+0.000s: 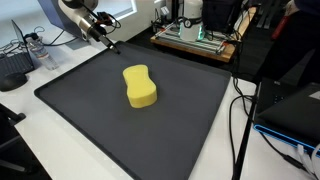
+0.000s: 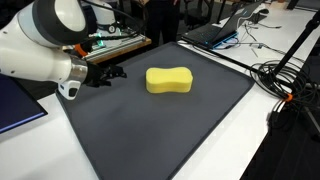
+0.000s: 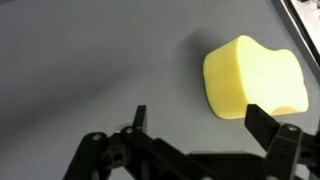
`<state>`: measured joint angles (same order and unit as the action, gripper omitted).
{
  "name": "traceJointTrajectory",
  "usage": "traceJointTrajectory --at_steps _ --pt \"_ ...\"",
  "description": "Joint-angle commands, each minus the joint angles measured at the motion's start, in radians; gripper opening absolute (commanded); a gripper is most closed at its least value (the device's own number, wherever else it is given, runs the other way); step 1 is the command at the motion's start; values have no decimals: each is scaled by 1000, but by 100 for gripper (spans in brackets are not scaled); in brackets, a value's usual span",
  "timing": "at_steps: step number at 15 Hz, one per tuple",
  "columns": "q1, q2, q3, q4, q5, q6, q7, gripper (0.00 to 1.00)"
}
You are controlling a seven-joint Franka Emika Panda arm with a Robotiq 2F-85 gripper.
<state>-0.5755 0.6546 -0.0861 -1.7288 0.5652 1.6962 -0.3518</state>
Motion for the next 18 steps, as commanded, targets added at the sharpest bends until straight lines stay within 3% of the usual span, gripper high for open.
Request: traceJointTrajectory --at_steps 1,9,18 --pt "-5 -25 -6 -58 37 -30 -87 100" --pt "53 -95 -8 -219 41 37 -155 100" --pt "112 -218 -18 -424 194 243 -259 100"
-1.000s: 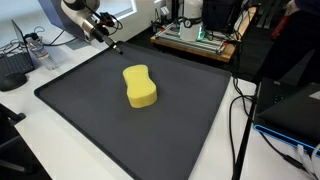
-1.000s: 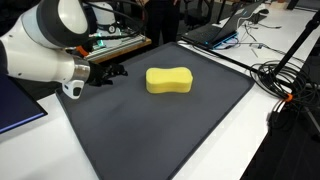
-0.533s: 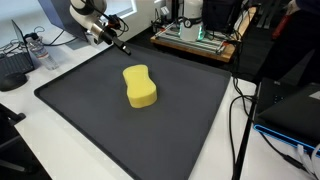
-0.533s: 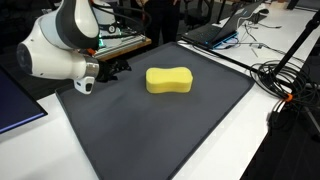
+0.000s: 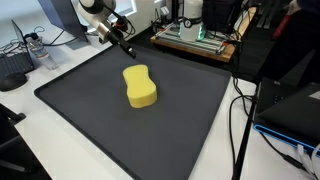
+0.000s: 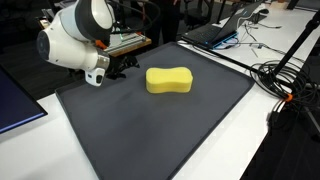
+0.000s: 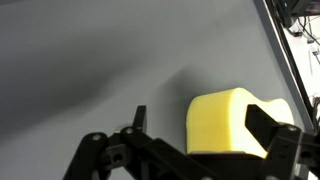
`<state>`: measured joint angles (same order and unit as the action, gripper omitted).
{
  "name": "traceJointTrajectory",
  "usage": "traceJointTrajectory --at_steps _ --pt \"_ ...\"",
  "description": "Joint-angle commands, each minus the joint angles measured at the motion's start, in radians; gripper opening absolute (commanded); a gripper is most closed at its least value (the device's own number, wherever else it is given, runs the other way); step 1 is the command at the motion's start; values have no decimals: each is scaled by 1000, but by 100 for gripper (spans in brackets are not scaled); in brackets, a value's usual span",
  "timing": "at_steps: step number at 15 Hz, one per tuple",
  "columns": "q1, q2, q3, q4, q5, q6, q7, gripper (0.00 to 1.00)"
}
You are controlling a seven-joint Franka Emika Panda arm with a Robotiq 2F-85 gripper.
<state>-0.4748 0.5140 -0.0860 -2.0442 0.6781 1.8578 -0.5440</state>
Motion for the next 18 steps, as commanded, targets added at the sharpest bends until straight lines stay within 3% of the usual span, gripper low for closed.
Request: traceJointTrajectory --at_steps 1,6,11,17,18 --pt "9 -96 -20 -139 119 117 -92 100" --pt "13 -173 -49 -263 346 225 -218 100" --pt "69 -263 -91 -373 539 336 -275 100" --pt "199 -382 -86 -504 581 500 -183 100" --pt "177 -305 -107 -431 542 445 -216 100"
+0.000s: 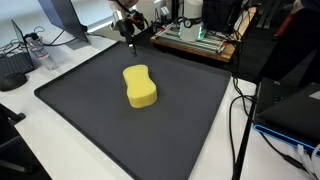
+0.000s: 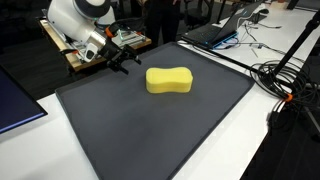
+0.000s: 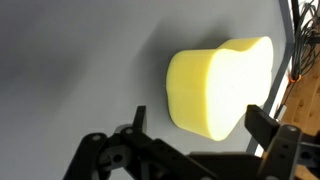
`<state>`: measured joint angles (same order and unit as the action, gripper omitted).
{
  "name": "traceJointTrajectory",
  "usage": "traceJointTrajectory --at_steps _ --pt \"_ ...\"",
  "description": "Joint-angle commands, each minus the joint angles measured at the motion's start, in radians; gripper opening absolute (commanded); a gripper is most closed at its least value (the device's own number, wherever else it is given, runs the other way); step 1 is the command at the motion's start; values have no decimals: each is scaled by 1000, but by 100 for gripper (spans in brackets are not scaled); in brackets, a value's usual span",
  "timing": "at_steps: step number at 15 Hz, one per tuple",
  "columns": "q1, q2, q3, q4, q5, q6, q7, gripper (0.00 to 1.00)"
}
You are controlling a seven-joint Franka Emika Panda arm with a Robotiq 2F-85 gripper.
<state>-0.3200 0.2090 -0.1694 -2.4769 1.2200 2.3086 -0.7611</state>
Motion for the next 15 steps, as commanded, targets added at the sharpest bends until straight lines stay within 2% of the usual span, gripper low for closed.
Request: traceJointTrajectory --at_steps 1,6,9,11,15 --pt "41 -17 -20 -18 5 13 18 100" --pt "69 -63 -9 -53 23 36 34 100" --pt "122 -121 11 -99 -19 89 157 100" --pt "161 -154 24 -130 -14 174 235 100" --pt "227 -231 61 -212 -75 355 448 100"
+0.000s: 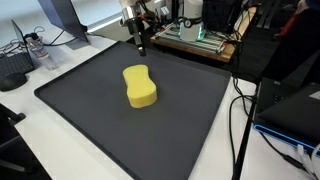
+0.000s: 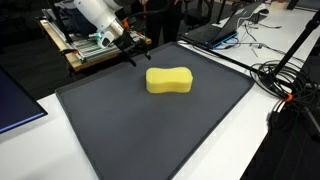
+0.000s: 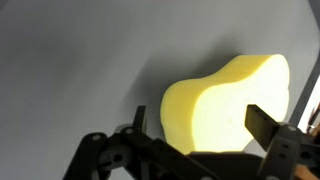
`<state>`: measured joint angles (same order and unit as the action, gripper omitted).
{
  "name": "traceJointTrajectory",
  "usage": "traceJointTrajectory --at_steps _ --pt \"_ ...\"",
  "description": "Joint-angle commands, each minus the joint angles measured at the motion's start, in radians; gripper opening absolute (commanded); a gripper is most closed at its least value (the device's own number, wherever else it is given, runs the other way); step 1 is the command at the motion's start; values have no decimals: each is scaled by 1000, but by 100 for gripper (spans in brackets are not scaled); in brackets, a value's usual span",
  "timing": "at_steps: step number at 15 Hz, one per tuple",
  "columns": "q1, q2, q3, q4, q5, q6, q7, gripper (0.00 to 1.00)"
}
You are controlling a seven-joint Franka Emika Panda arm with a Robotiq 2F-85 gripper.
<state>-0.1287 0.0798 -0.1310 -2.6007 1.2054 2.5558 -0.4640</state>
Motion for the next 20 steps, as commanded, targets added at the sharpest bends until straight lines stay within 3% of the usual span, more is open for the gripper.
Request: traceJointTrajectory --at_steps 1,5,13,16,20 --pt "48 -133 34 -112 -84 140 199 100" --pt "81 -244 85 -164 -244 214 378 100" --pt "143 -318 199 -38 -661 84 598 100" --pt "178 -280 216 46 -801 45 582 100" --pt "235 -217 203 163 -837 -46 441 100"
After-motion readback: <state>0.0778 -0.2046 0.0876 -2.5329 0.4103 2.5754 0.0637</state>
